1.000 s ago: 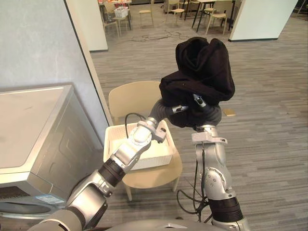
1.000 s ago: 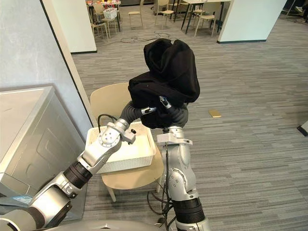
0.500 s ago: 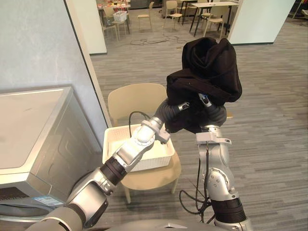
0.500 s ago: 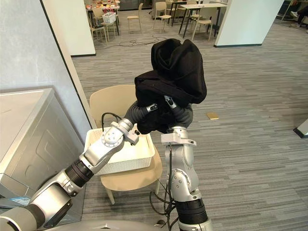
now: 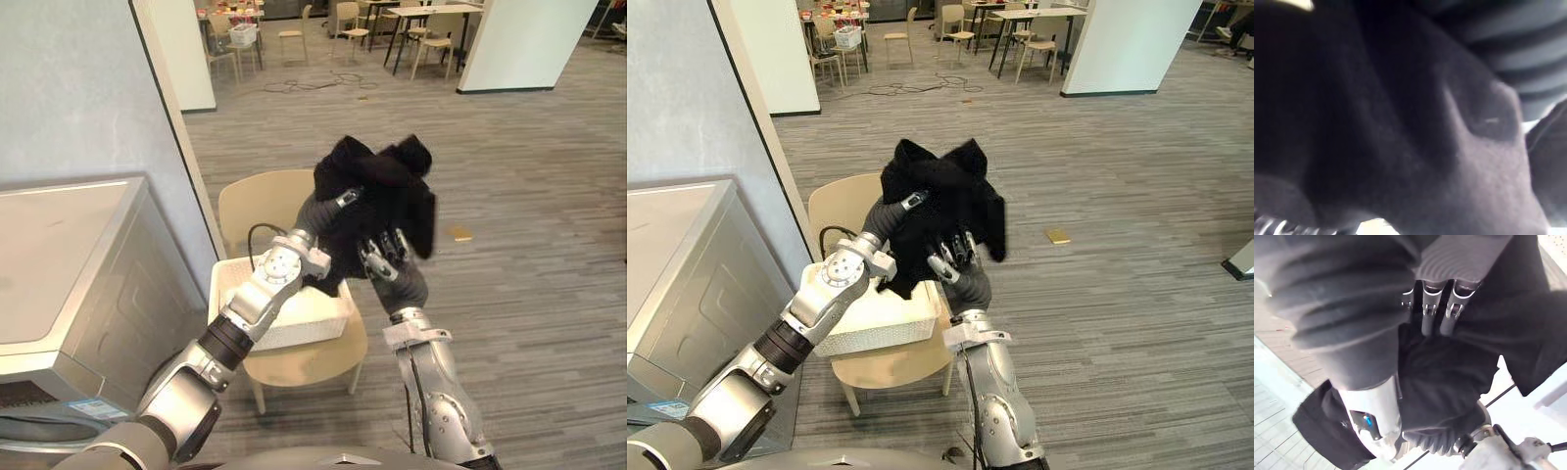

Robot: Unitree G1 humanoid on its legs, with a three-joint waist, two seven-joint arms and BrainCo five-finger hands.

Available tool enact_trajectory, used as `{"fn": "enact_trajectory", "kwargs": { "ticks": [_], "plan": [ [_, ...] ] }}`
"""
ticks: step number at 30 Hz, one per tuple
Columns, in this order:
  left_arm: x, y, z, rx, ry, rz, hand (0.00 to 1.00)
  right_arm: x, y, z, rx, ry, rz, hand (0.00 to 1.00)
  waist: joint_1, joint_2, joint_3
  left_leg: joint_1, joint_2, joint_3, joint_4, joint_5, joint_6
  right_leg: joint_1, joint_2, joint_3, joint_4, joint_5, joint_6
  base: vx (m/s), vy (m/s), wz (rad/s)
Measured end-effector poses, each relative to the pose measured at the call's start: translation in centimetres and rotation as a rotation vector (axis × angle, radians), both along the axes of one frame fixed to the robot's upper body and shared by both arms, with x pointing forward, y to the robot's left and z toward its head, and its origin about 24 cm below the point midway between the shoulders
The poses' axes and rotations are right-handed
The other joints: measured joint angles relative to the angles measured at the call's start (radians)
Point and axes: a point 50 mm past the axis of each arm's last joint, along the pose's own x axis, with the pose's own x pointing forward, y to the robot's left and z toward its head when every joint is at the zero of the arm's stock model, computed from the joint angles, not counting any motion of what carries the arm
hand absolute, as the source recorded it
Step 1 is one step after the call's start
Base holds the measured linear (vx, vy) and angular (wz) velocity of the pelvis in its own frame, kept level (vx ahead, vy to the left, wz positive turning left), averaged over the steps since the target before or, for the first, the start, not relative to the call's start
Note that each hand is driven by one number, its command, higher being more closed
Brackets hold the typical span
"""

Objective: Pick up the laundry basket with both hands and put the clothes into the washing machine.

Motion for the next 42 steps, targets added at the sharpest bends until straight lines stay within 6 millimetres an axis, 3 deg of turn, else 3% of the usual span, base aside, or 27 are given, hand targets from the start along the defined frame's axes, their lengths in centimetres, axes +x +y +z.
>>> {"fn": "enact_trajectory", "kwargs": {
  "ticks": [5, 14, 17, 21, 26, 30, 34, 39, 42],
  "plan": [
    [0.4, 2.7, -1.3, -0.097, 0.087, 0.111, 1.0, -0.5, -1.6, -1.6, 0.0, 0.067, -0.05, 0.0, 0.0, -0.005, 0.0, 0.0, 0.0, 0.003, 0.0, -0.005, -0.006, -0.004, 0.0, 0.004, 0.0, 0.0, 0.0, 0.0, 0.0, 0.0],
    [-0.2, 7.5, -3.9, -0.271, 0.212, 0.303, 1.0, -1.5, -3.4, -2.5, 0.001, 0.114, -0.129, 0.0, -0.002, -0.011, -0.002, 0.001, 0.0, 0.027, 0.0, -0.012, -0.008, -0.021, 0.001, 0.028, 0.003, 0.0, 0.0, 0.01, -0.003, -0.06],
    [-1.2, 9.7, -4.6, -0.343, 0.228, 0.39, 1.0, -2.3, -4.7, -3.7, 0.009, 0.17, -0.206, 0.0, -0.008, -0.014, -0.003, 0.001, 0.0, 0.029, 0.0, -0.015, -0.01, -0.021, 0.002, 0.03, 0.002, -0.001, 0.001, 0.04, -0.012, -0.06],
    [-3.8, 12.7, -6.0, -0.405, 0.244, 0.495, 1.0, -4.0, -7.1, -6.9, -0.023, 0.331, -0.333, 0.0, -0.005, -0.017, -0.006, 0.001, 0.0, 0.029, 0.0, -0.021, -0.011, -0.02, 0.001, 0.03, 0.001, -0.005, 0.002, 0.03, -0.008, 0.0],
    [-7.0, 14.2, -8.0, -0.385, 0.275, 0.514, 1.0, -5.8, -9.7, -10.1, -0.06, 0.501, -0.431, 0.0, 0.009, -0.017, -0.007, 0.002, 0.0, 0.02, 0.0, -0.023, -0.011, -0.01, 0.0, 0.02, 0.001, -0.01, 0.005, 0.03, -0.011, 0.07],
    [-9.9, 14.8, -9.8, -0.378, 0.326, 0.515, 1.0, -9.4, -11.8, -14.4, -0.038, 0.729, -0.568, 0.0, 0.029, -0.015, -0.012, -0.001, -0.001, -0.009, 0.0, -0.023, -0.011, 0.005, -0.002, -0.009, 0.003, -0.022, 0.009, 0.02, -0.008, 0.19],
    [-12.6, 15.1, -11.8, -0.388, 0.411, 0.539, 1.0, -13.0, -12.2, -17.9, 0.018, 0.937, -0.633, 0.0, 0.042, -0.008, -0.012, 0.004, -0.005, -0.05, 0.0, -0.023, -0.011, 0.034, -0.01, -0.051, 0.01, -0.039, 0.014, 0.04, 0.001, 0.31],
    [-15.6, 14.5, -14.2, -0.381, 0.548, 0.53, 1.0, -18.0, -10.8, -21.8, 0.1, 1.218, -0.689, 0.0, 0.076, -0.017, -0.003, 0.007, -0.007, -0.097, 0.0, -0.024, -0.008, 0.07, -0.016, -0.091, 0.033, -0.065, 0.018, 0.0, 0.006, 0.29],
    [-17.0, 14.0, -15.7, -0.405, 0.642, 0.527, 1.0, -20.0, -9.1, -23.2, 0.125, 1.347, -0.663, 0.0, 0.089, -0.006, 0.007, 0.023, -0.004, -0.112, 0.0, -0.028, -0.004, 0.085, -0.018, -0.109, 0.055, -0.091, 0.019, -0.01, -0.001, 0.22]
  ]
}}
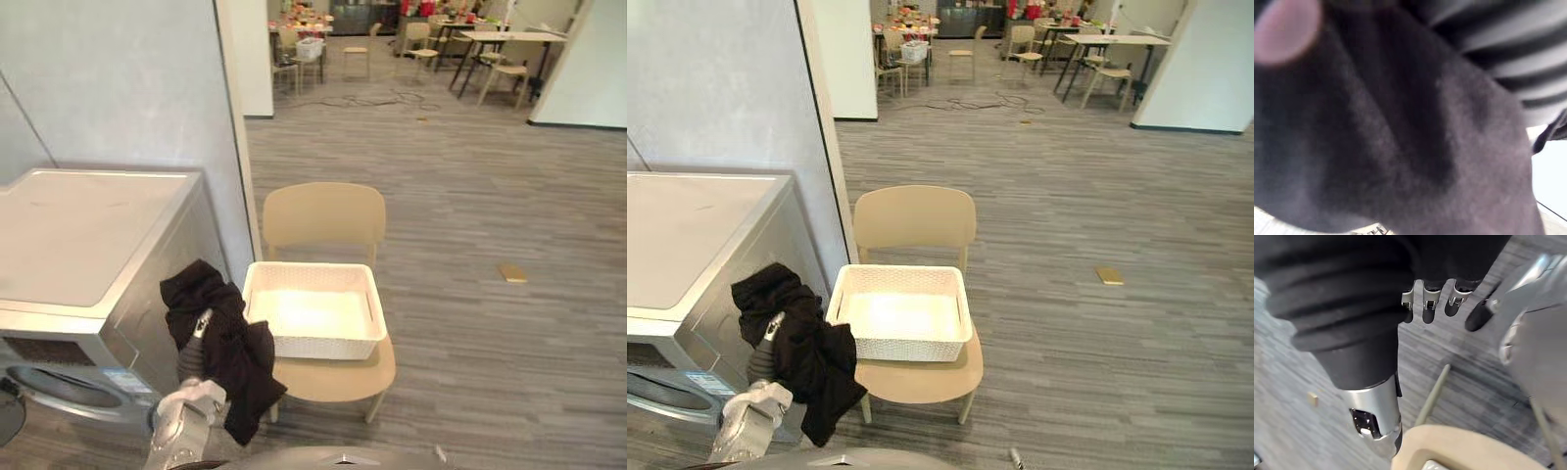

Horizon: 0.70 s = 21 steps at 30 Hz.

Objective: Pick up the laundry basket with both hands and put the clothes into the washing machine.

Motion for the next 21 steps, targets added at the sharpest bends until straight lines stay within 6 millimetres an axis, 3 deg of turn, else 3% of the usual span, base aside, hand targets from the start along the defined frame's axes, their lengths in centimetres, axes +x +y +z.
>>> {"fn": "enact_trajectory", "kwargs": {
  "ticks": [2, 4, 6, 7, 10, 11, 12, 13, 14, 15, 16, 17, 18, 19, 20, 21],
  "plan": [
    [-0.4, -0.2, -0.2, -0.017, 0.013, 0.001, 1.0, 0.1, 0.8, -0.5, 0.031, 0.024, 0.011, 0.0, 0.022, -0.002, 0.015, -0.005, 0.006, -0.001, 0.001, 0.002, -0.002, -0.013, 0.0, 0.0, 0.029, -0.012, -0.002, 0.0, -0.01, 0.02],
    [0.0, -0.8, 0.0, -0.066, -0.002, 0.004, 1.0, 1.5, 1.5, -1.0, 0.058, 0.024, 0.062, 0.0, 0.031, -0.007, 0.093, -0.036, 0.009, -0.037, 0.043, 0.011, -0.006, -0.04, -0.014, -0.028, 0.124, -0.046, -0.003, -0.05, -0.024, 0.38],
    [0.3, -1.0, 0.4, -0.079, -0.026, 0.003, 1.0, 2.6, 1.6, -1.0, 0.058, 0.008, 0.099, 0.0, 0.034, -0.007, 0.131, -0.094, 0.005, -0.075, 0.101, 0.001, -0.006, -0.075, -0.033, -0.061, 0.198, -0.079, -0.007, -0.14, -0.016, 0.81],
    [0.8, -1.2, 1.5, -0.09, -0.074, 0.006, 1.0, 3.5, 1.8, -0.9, 0.036, 0.015, 0.167, 0.0, 0.036, -0.014, 0.167, -0.166, -0.005, -0.143, 0.131, 0.003, -0.003, -0.126, -0.061, -0.119, 0.292, -0.13, -0.018, -0.17, -0.024, 1.12],
    [1.1, -1.6, 2.5, -0.104, -0.119, -0.012, 1.0, 4.0, 1.1, -0.8, -0.022, 0.056, 0.269, 0.0, 0.056, -0.015, 0.195, -0.207, -0.032, -0.189, 0.07, -0.019, -0.003, -0.157, -0.123, -0.231, 0.371, -0.18, -0.015, -0.11, -0.038, 1.41],
    [1.3, -1.4, 2.6, -0.096, -0.129, -0.011, 1.0, 4.1, 1.0, -0.9, -0.039, 0.081, 0.312, 0.0, 0.071, -0.055, 0.211, -0.21, -0.06, -0.157, 0.089, -0.007, 0.027, -0.16, -0.191, -0.274, 0.383, -0.191, -0.029, -0.02, 0.049, 1.24],
    [1.3, -1.6, 2.7, -0.105, -0.131, -0.007, 1.0, 5.0, 0.8, -0.7, -0.066, 0.068, 0.356, 0.0, 0.075, -0.055, 0.224, -0.238, -0.085, -0.129, 0.205, -0.012, 0.045, -0.158, -0.235, -0.308, 0.4, -0.188, -0.035, -0.02, 0.058, 1.29],
    [1.3, -1.8, 2.7, -0.117, -0.132, -0.002, 1.0, 5.3, 0.3, -0.5, -0.086, 0.058, 0.367, 0.0, 0.073, -0.038, 0.222, -0.251, -0.074, -0.096, 0.296, -0.026, 0.064, -0.154, -0.249, -0.341, 0.416, -0.186, -0.036, -0.02, 0.06, 1.07],
    [1.5, -2.0, 3.0, -0.135, -0.149, 0.01, 1.0, 6.2, -0.4, -0.2, -0.114, 0.042, 0.377, 0.0, 0.074, -0.005, 0.222, -0.248, -0.054, -0.041, 0.338, -0.102, 0.091, -0.154, -0.263, -0.368, 0.464, -0.192, -0.025, -0.02, 0.055, 0.92],
    [1.8, -2.2, 3.4, -0.144, -0.17, 0.01, 1.0, 7.2, -0.5, 0.0, -0.128, 0.022, 0.382, 0.0, 0.077, 0.007, 0.228, -0.256, -0.067, -0.03, 0.347, -0.102, 0.102, -0.152, -0.278, -0.382, 0.505, -0.207, -0.023, -0.04, 0.07, 0.77],
    [2.1, -2.4, 3.7, -0.15, -0.187, 0.004, 1.0, 7.5, -0.6, 0.1, -0.143, 0.033, 0.387, 0.0, 0.078, 0.001, 0.233, -0.263, -0.084, -0.031, 0.34, -0.078, 0.129, -0.152, -0.291, -0.387, 0.512, -0.215, -0.027, -0.11, 0.084, 1.02],
    [2.7, -2.4, 4.3, -0.15, -0.218, -0.002, 1.0, 7.3, -0.3, 0.0, -0.146, 0.057, 0.384, 0.0, 0.07, -0.018, 0.233, -0.249, -0.109, -0.037, 0.221, -0.036, 0.175, -0.143, -0.305, -0.413, 0.471, -0.211, -0.032, -0.08, 0.109, 1.31],
    [3.1, -2.5, 4.8, -0.153, -0.245, -0.002, 1.0, 6.7, -0.3, -0.2, -0.137, 0.068, 0.348, 0.0, 0.057, -0.02, 0.238, -0.249, -0.055, 0.083, 0.267, -0.101, 0.15, -0.09, -0.321, -0.503, 0.455, -0.177, -0.017, -0.07, 0.103, 1.33],
    [3.3, -2.5, 4.9, -0.151, -0.251, -0.007, 1.0, 6.4, -0.1, -0.3, -0.129, 0.077, 0.339, 0.0, 0.056, -0.03, 0.244, -0.26, -0.015, 0.148, 0.364, -0.161, 0.18, -0.068, -0.332, -0.524, 0.456, -0.173, -0.013, -0.02, 0.061, 0.92],
    [3.2, -2.6, 4.8, -0.152, -0.246, -0.009, 1.0, 5.7, -0.1, -0.4, -0.126, 0.091, 0.332, 0.0, 0.057, -0.035, 0.244, -0.254, 0.081, 0.216, 0.534, -0.22, 0.186, -0.023, -0.335, -0.551, 0.443, -0.154, -0.013, -0.08, 0.109, 0.43],
    [3.2, -2.9, 4.6, -0.156, -0.238, -0.019, 1.0, 4.8, -0.3, -0.5, -0.125, 0.112, 0.319, 0.0, 0.057, -0.03, 0.234, -0.244, 0.142, 0.223, 0.629, -0.242, 0.163, -0.001, -0.336, -0.568, 0.429, -0.142, -0.004, -0.08, 0.212, 0.34]
  ]
}}
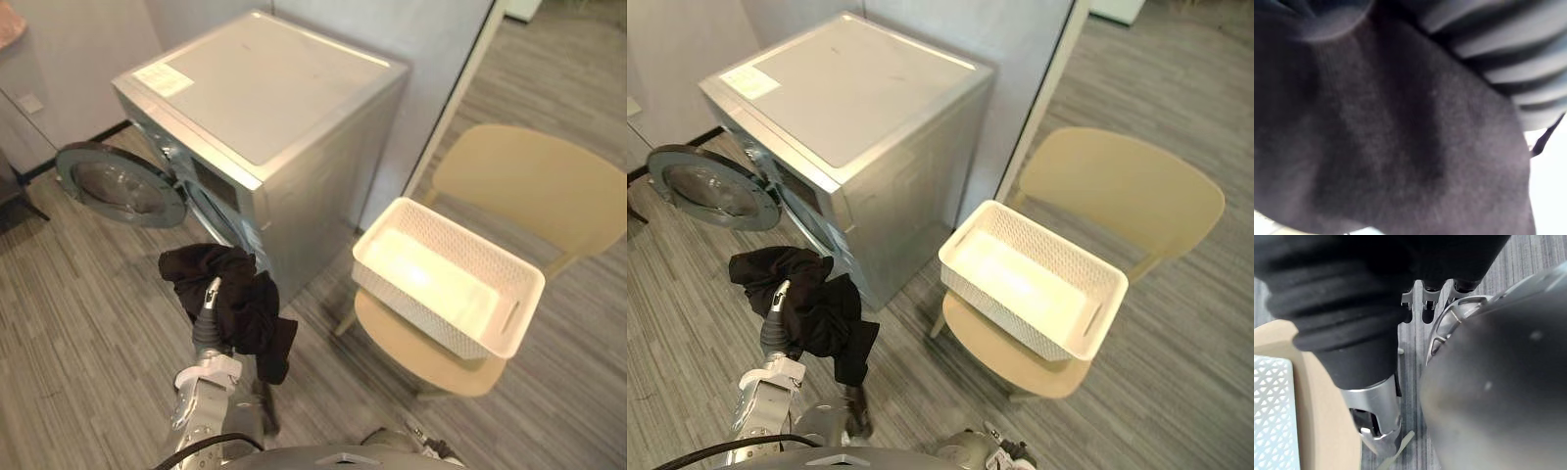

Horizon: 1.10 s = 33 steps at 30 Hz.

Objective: Pick up the laundry basket with both hands and put the clothes into the washing machine.

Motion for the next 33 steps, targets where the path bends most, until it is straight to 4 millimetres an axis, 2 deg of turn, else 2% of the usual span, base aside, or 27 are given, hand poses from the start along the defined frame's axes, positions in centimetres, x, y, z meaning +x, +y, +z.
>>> {"fn": "enact_trajectory", "kwargs": {
  "ticks": [1, 2, 3, 4, 5, 6, 7, 10, 11, 12, 13, 14, 15, 16, 17, 20, 21, 22, 23, 24, 26, 27, 28, 29, 30, 32, 33],
  "plan": [
    [0.0, -0.7, -0.2, -0.01, 0.006, -0.026, 1.0, -1.3, -0.4, -0.1, -0.006, 0.028, -0.034, 0.0, -0.004, 0.015, -0.037, -0.009, 0.052, -0.039, 0.072, -0.028, -0.032, 0.004, -0.002, -0.014, -0.013, 0.015, 0.023, -0.04, 0.283, 0.29],
    [0.1, -1.1, -0.2, -0.016, 0.004, -0.043, 1.0, -2.0, -0.7, -0.2, -0.008, 0.047, -0.058, 0.0, -0.005, 0.029, -0.05, -0.007, 0.07, -0.07, 0.069, -0.041, -0.065, 0.004, 0.001, -0.017, -0.019, 0.028, 0.035, 0.01, 0.373, 0.43],
    [0.1, -1.8, -0.5, -0.023, 0.01, -0.08, 1.0, -3.0, -1.4, -0.3, -0.016, 0.081, -0.111, 0.0, -0.007, 0.063, -0.072, -0.011, 0.06, -0.118, 0.014, -0.12, -0.202, 0.004, 0.009, -0.028, -0.029, 0.055, 0.044, 0.03, 0.363, 0.54],
    [0.6, -1.7, -0.9, -0.009, 0.018, -0.09, 1.0, -3.4, -0.9, -0.6, 0.009, 0.101, -0.161, 0.0, -0.012, 0.048, -0.078, -0.018, 0.022, -0.131, -0.002, -0.128, -0.198, -0.001, -0.008, -0.026, -0.046, 0.072, 0.037, 0.04, 0.446, 0.8],
    [1.0, -1.1, -1.5, 0.012, 0.043, -0.076, 1.0, -3.8, 0.3, -1.2, 0.056, 0.134, -0.193, 0.0, -0.021, 0.029, -0.081, -0.029, -0.03, -0.149, -0.043, -0.102, -0.169, -0.01, 0.009, -0.004, -0.109, 0.078, 0.035, 0.07, 0.335, 0.92],
    [1.0, -0.4, -1.9, 0.027, 0.062, -0.051, 1.0, -4.5, 1.1, -1.5, 0.092, 0.173, -0.208, 0.0, -0.021, 0.017, -0.076, -0.024, -0.062, -0.168, -0.05, -0.095, -0.16, 0.016, 0.041, 0.026, -0.169, 0.095, 0.027, 0.07, 0.264, 0.82],
    [0.8, 0.0, -2.2, 0.033, 0.074, -0.04, 1.0, -4.8, 1.2, -1.6, 0.101, 0.19, -0.217, 0.0, -0.018, 0.013, -0.075, -0.016, -0.079, -0.171, -0.055, -0.093, -0.151, 0.034, 0.045, 0.036, -0.185, 0.102, 0.026, 0.07, 0.162, 0.7],
    [0.1, 0.8, -2.9, 0.077, 0.111, -0.029, 1.0, -5.2, 1.3, -1.6, 0.104, 0.204, -0.236, 0.0, -0.002, -0.005, -0.076, 0.051, -0.16, -0.188, -0.102, -0.085, -0.125, 0.109, 0.006, 0.045, -0.184, 0.174, 0.019, 0.04, 0.126, 0.49],
    [0.0, 0.8, -2.9, 0.085, 0.114, -0.029, 1.0, -4.8, 0.9, -1.5, 0.09, 0.184, -0.235, 0.0, 0.001, 0.003, -0.069, 0.077, -0.182, -0.194, -0.133, -0.079, -0.116, 0.115, -0.022, 0.046, -0.142, 0.2, -0.006, 0.02, 0.165, 0.53],
    [-0.5, 0.8, -3.2, 0.09, 0.128, -0.022, 1.0, -4.6, 0.4, -1.3, 0.069, 0.163, -0.234, 0.0, 0.002, 0.01, -0.058, 0.115, -0.21, -0.201, -0.183, -0.065, -0.098, 0.108, -0.07, 0.063, -0.061, 0.243, -0.067, 0.01, 0.185, 0.52],
    [-1.0, 0.5, -3.4, 0.091, 0.143, -0.022, 1.0, -4.5, -0.2, -0.9, 0.042, 0.141, -0.234, 0.0, -0.003, 0.026, -0.059, 0.157, -0.235, -0.224, -0.241, -0.053, -0.086, 0.075, -0.118, 0.136, 0.042, 0.299, -0.15, -0.01, 0.168, 0.52],
    [-1.2, 0.2, -3.5, 0.083, 0.149, -0.021, 1.0, -4.6, -0.3, -0.9, 0.036, 0.136, -0.236, 0.0, -0.006, 0.033, -0.061, 0.177, -0.242, -0.239, -0.264, -0.053, -0.086, 0.046, -0.122, 0.207, 0.078, 0.295, -0.172, 0.01, 0.124, 0.57],
    [-1.4, 0.6, -3.6, 0.091, 0.158, -0.007, 1.0, -4.1, -0.1, -0.8, 0.037, 0.113, -0.237, 0.0, -0.013, 0.041, -0.057, 0.202, -0.247, -0.268, -0.302, -0.039, -0.077, -0.001, -0.072, 0.348, 0.12, 0.206, -0.154, 0.01, 0.062, 0.48],
    [-1.4, 0.9, -3.6, 0.096, 0.158, 0.001, 1.0, -4.1, 0.5, -0.9, 0.055, 0.107, -0.247, 0.0, -0.014, 0.037, -0.057, 0.211, -0.246, -0.277, -0.322, -0.03, -0.074, -0.029, -0.032, 0.415, 0.138, 0.148, -0.139, 0.04, 0.039, 0.63],
    [-1.4, 1.2, -3.6, 0.103, 0.152, 0.018, 1.0, -3.8, 1.8, -1.1, 0.092, 0.097, -0.25, 0.0, -0.018, 0.014, -0.056, 0.23, -0.246, -0.305, -0.36, -0.009, -0.067, -0.096, 0.085, 0.557, 0.183, 0.029, -0.112, 0.02, -0.008, 0.53],
    [-1.6, 0.3, -4.3, 0.114, 0.186, -0.024, 1.0, -3.0, 3.1, -1.2, 0.135, 0.063, -0.237, 0.0, -0.044, -0.038, -0.049, 0.238, -0.238, -0.329, -0.375, -0.005, -0.063, -0.172, 0.258, 0.621, 0.179, -0.101, -0.075, 0.05, -0.12, 0.56],
    [-1.6, -0.3, -4.6, 0.123, 0.201, -0.06, 1.0, -2.8, 3.2, -1.1, 0.141, 0.051, -0.227, 0.0, -0.047, -0.052, -0.051, 0.235, -0.24, -0.323, -0.368, -0.01, -0.071, -0.182, 0.309, 0.62, 0.074, -0.107, -0.056, 0.06, -0.171, 0.38],
    [-1.6, -0.5, -4.6, 0.125, 0.199, -0.074, 1.0, -2.6, 3.2, -1.1, 0.143, 0.048, -0.221, 0.0, -0.045, -0.065, -0.054, 0.23, -0.25, -0.317, -0.364, -0.014, -0.076, -0.183, 0.326, 0.622, 0.002, -0.096, -0.068, 0.09, -0.191, 0.53],
    [-1.4, -1.5, -4.8, 0.112, 0.21, -0.112, 1.0, -2.6, 3.0, -1.1, 0.134, 0.045, -0.222, 0.0, -0.056, -0.069, -0.064, 0.221, -0.238, -0.306, -0.349, -0.016, -0.081, -0.165, 0.332, 0.579, -0.024, -0.087, -0.055, 0.16, -0.141, 0.49],
    [-1.3, -2.1, -4.4, 0.107, 0.19, -0.137, 1.0, -2.8, 2.9, -1.1, 0.129, 0.046, -0.235, 0.0, -0.06, -0.038, -0.073, 0.212, -0.203, -0.273, -0.325, -0.017, -0.083, -0.157, 0.339, 0.557, -0.041, -0.081, -0.056, 0.26, -0.157, 0.79],
    [-0.6, -3.5, -3.6, 0.08, 0.144, -0.178, 1.0, -3.0, 2.2, -0.9, 0.106, 0.035, -0.26, 0.0, -0.059, -0.014, -0.068, 0.209, -0.184, -0.311, -0.322, -0.023, -0.104, -0.132, 0.34, 0.518, 0.004, -0.076, -0.054, 0.19, -0.077, 0.58],
    [-0.3, -3.8, -3.4, 0.079, 0.13, -0.191, 1.0, -3.1, 2.1, -0.9, 0.103, 0.041, -0.261, 0.0, -0.064, -0.005, -0.07, 0.22, -0.178, -0.342, -0.316, -0.033, -0.117, -0.137, 0.341, 0.531, 0.067, -0.076, -0.055, 0.09, -0.048, 0.63],
    [0.1, -4.0, -3.1, 0.079, 0.115, -0.199, 1.0, -3.4, 2.2, -1.0, 0.104, 0.049, -0.264, 0.0, -0.073, 0.015, -0.066, 0.235, -0.167, -0.382, -0.309, -0.049, -0.134, -0.147, 0.361, 0.573, 0.109, -0.093, -0.076, 0.1, -0.065, 0.72],
    [0.2, -3.8, -3.1, 0.085, 0.109, -0.199, 1.0, -3.8, 2.2, -1.0, 0.105, 0.056, -0.264, 0.0, -0.077, 0.002, -0.075, 0.231, -0.167, -0.398, -0.294, -0.06, -0.141, -0.129, 0.367, 0.6, 0.053, -0.102, -0.079, 0.1, -0.099, 0.81],
    [0.7, -3.8, -2.8, 0.089, 0.091, -0.2, 1.0, -4.3, 2.7, -1.2, 0.125, 0.081, -0.259, 0.0, -0.08, -0.022, -0.087, 0.213, -0.173, -0.418, -0.249, -0.088, -0.159, -0.09, 0.376, 0.605, -0.03, -0.131, -0.06, 0.08, -0.106, 0.57],
    [0.5, -3.7, -2.8, 0.09, 0.089, -0.196, 1.0, -4.5, 2.7, -1.1, 0.123, 0.084, -0.264, 0.0, -0.073, -0.004, -0.107, 0.204, -0.137, -0.435, -0.187, -0.131, -0.17, -0.07, 0.413, 0.593, -0.042, -0.145, -0.068, 0.19, -0.131, 0.24],
    [0.6, -3.6, -2.7, 0.09, 0.083, -0.193, 1.0, -4.4, 2.4, -1.0, 0.114, 0.077, -0.264, 0.0, -0.069, 0.009, -0.1, 0.167, -0.109, -0.431, -0.032, -0.17, -0.189, -0.041, 0.44, 0.586, -0.05, -0.165, -0.074, 0.24, -0.097, 0.05]
  ]
}}
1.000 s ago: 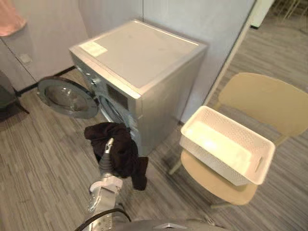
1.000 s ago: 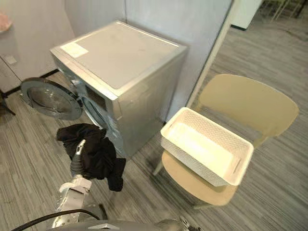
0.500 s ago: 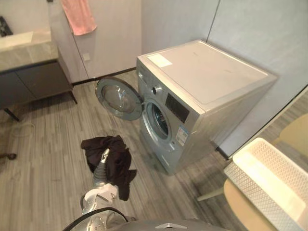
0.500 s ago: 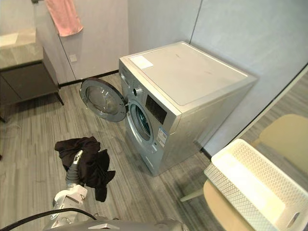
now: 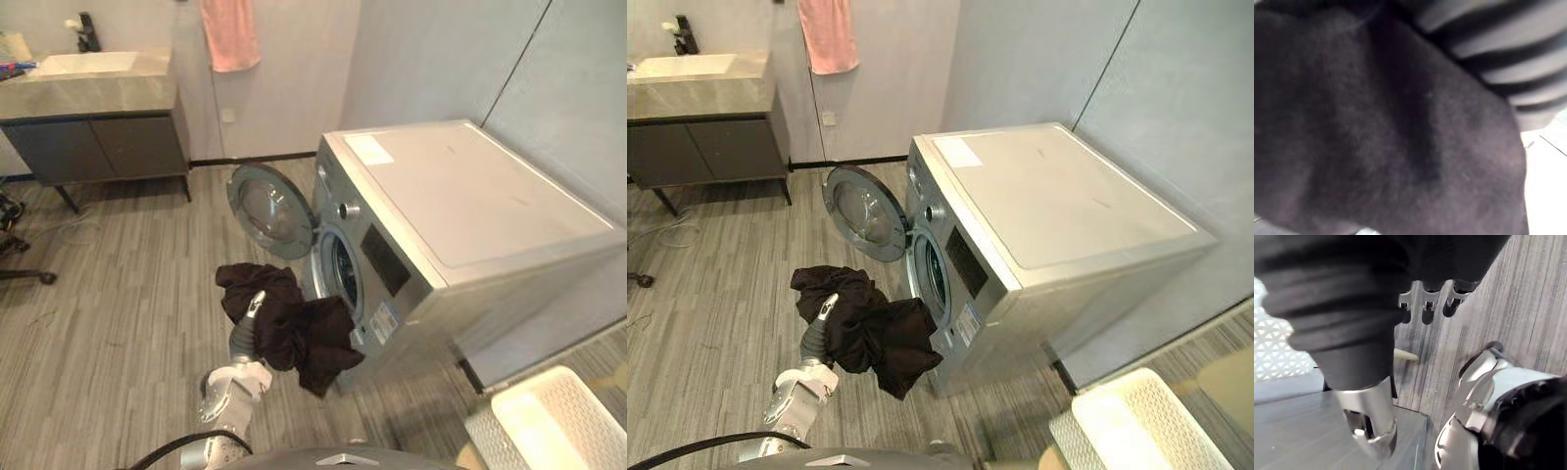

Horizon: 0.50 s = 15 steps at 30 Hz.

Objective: Pick up the laundry basket with both hands and put the clothes into the washing machine.

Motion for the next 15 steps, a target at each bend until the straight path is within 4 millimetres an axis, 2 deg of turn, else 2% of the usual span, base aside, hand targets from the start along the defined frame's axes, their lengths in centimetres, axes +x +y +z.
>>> {"fn": "enact_trajectory", "kwargs": {
  "ticks": [1, 2, 3, 4, 5, 7, 8, 9, 11, 12, 13, 14, 15],
  "plan": [
    [0.1, -0.1, 0.1, -0.006, -0.004, 0.001, 1.0, 0.2, -0.4, 0.1, -0.014, -0.009, 0.0, 0.0, -0.004, 0.02, 0.017, -0.05, 0.022, 0.001, 0.145, -0.009, -0.002, 0.015, 0.017, -0.004, 0.003, -0.011, -0.009, 0.22, -0.059, -0.05],
    [0.0, -0.2, 0.1, -0.009, -0.002, 0.001, 1.0, 0.6, -1.4, 0.4, -0.045, -0.023, 0.002, 0.0, 0.0, 0.057, 0.036, -0.137, 0.063, -0.008, 0.368, 0.038, -0.023, 0.04, 0.042, -0.003, 0.019, -0.024, -0.014, 0.2, 0.003, -0.39],
    [-0.4, 0.1, -0.1, -0.008, 0.014, 0.016, 1.0, 0.5, -1.8, 0.5, -0.055, -0.021, 0.003, 0.0, 0.012, 0.066, 0.042, -0.188, 0.084, -0.005, 0.505, 0.129, -0.027, 0.064, 0.051, 0.028, 0.034, -0.045, -0.017, 0.26, 0.037, -0.54],
    [-0.5, 0.4, -0.2, -0.006, 0.021, 0.03, 1.0, 0.5, -1.8, 0.5, -0.056, -0.019, 0.002, 0.0, 0.016, 0.061, 0.043, -0.205, 0.088, -0.004, 0.557, 0.18, -0.024, 0.076, 0.05, 0.043, 0.03, -0.054, -0.021, 0.3, 0.074, -0.7],
    [-0.5, 0.8, -0.2, -0.003, 0.022, 0.052, 1.0, 0.9, -1.8, 0.5, -0.06, -0.029, 0.004, 0.0, 0.028, 0.059, 0.044, -0.234, 0.099, 0.009, 0.622, 0.168, -0.014, 0.102, 0.04, 0.069, 0.021, -0.056, -0.014, 0.31, 0.079, -0.6],
    [-0.3, 1.4, 0.1, 0.002, 0.009, 0.076, 1.0, 1.5, -1.8, 0.7, -0.062, -0.048, 0.014, 0.0, 0.037, 0.05, 0.043, -0.268, 0.125, 0.035, 0.556, 0.1, 0.025, 0.12, 0.021, 0.117, -0.001, -0.056, -0.01, 0.26, 0.109, -0.76],
    [-0.3, 1.6, 0.1, 0.005, 0.011, 0.087, 1.0, 2.3, -1.4, 0.6, -0.053, -0.063, 0.039, 0.0, 0.043, 0.032, 0.038, -0.289, 0.14, 0.024, 0.44, 0.074, 0.052, 0.122, 0.003, 0.156, -0.023, -0.049, 0.004, 0.28, 0.199, -1.07],
    [-0.3, 1.8, 0.0, 0.011, 0.021, 0.103, 1.0, 3.0, -1.0, 0.6, -0.046, -0.074, 0.059, 0.0, 0.056, 0.009, 0.032, -0.287, 0.154, -0.007, 0.275, 0.076, 0.058, 0.114, -0.019, 0.202, -0.039, -0.042, 0.015, 0.29, 0.225, -1.01],
    [-0.3, 1.8, 0.0, 0.013, 0.025, 0.105, 1.0, 3.4, -0.7, 0.6, -0.04, -0.081, 0.063, 0.0, 0.061, -0.006, 0.025, -0.282, 0.168, -0.109, 0.066, 0.098, 0.055, 0.114, -0.038, 0.246, -0.059, -0.039, 0.038, 0.32, 0.345, -0.86],
    [-0.4, 1.8, -0.1, 0.015, 0.029, 0.103, 1.0, 3.9, -0.6, 0.7, -0.043, -0.091, 0.062, 0.0, 0.067, -0.011, 0.022, -0.269, 0.19, -0.171, -0.064, 0.126, 0.049, 0.112, -0.052, 0.289, -0.06, -0.046, 0.07, 0.42, 0.566, -0.9],
    [-0.5, 1.7, -0.3, 0.015, 0.041, 0.106, 1.0, 3.9, -0.6, 0.7, -0.05, -0.086, 0.055, 0.0, 0.067, -0.013, 0.018, -0.247, 0.196, -0.212, -0.119, 0.149, 0.044, 0.112, -0.07, 0.319, -0.06, -0.059, 0.098, 0.35, 0.561, -1.06],
    [-0.9, 1.5, -0.8, 0.012, 0.071, 0.106, 1.0, 3.5, -0.9, 0.8, -0.061, -0.079, 0.042, 0.0, 0.069, -0.003, -0.002, -0.228, 0.192, -0.223, -0.132, 0.185, 0.024, 0.117, -0.097, 0.363, -0.066, -0.08, 0.146, 0.33, 0.66, -0.91],
    [-1.3, 1.3, -1.1, 0.008, 0.089, 0.105, 1.0, 3.2, -1.3, 0.9, -0.073, -0.073, 0.031, 0.0, 0.07, 0.013, -0.021, -0.218, 0.187, -0.221, -0.132, 0.2, -0.006, 0.118, -0.108, 0.384, -0.071, -0.088, 0.166, 0.39, 0.796, -1.1]
  ]
}}
